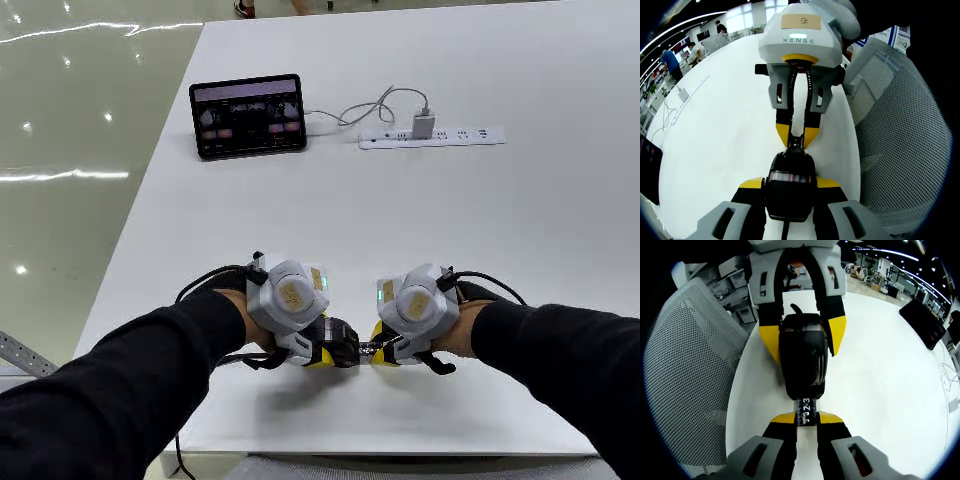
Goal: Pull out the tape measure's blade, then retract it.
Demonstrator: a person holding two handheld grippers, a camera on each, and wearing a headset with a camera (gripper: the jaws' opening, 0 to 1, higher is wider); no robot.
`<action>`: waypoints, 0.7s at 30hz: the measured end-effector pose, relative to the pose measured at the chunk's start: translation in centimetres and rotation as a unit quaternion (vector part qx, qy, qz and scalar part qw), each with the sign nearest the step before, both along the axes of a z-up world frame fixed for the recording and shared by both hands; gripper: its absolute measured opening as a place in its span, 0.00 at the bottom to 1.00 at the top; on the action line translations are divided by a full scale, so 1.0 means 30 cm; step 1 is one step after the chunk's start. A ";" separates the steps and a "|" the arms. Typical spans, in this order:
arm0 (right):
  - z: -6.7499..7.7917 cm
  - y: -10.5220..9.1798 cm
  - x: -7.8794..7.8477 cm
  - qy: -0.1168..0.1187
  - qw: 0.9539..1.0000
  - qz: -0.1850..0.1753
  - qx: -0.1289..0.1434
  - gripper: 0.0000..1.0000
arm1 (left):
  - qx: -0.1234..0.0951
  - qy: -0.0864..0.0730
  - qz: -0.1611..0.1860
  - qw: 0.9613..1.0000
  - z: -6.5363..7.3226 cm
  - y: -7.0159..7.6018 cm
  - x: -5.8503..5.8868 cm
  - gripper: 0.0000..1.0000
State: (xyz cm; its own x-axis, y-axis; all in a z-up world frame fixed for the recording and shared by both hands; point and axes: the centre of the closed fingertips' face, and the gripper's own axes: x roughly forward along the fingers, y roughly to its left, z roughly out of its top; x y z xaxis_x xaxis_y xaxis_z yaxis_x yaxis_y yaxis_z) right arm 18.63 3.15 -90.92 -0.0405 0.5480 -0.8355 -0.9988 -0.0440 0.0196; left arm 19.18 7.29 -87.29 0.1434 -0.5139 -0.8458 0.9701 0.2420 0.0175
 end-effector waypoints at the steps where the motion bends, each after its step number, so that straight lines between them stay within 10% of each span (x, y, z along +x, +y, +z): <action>1: 0.001 0.000 0.000 0.001 1.000 -0.002 0.001 0.09 | 0.000 0.000 0.001 1.000 0.000 0.000 0.000 0.32; 21: 0.005 -0.040 0.003 0.012 1.000 -0.014 -0.002 0.10 | 0.001 -0.001 -0.001 1.000 0.001 0.002 0.000 0.32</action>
State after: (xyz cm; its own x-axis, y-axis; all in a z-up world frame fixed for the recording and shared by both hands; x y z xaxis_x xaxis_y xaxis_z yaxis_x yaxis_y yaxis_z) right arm 18.73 1.96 -90.77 -0.0449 0.5457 -0.8368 -0.9989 -0.0151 0.0438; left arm 19.19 7.35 -87.26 0.1450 -0.5120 -0.8467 0.9703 0.2409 0.0205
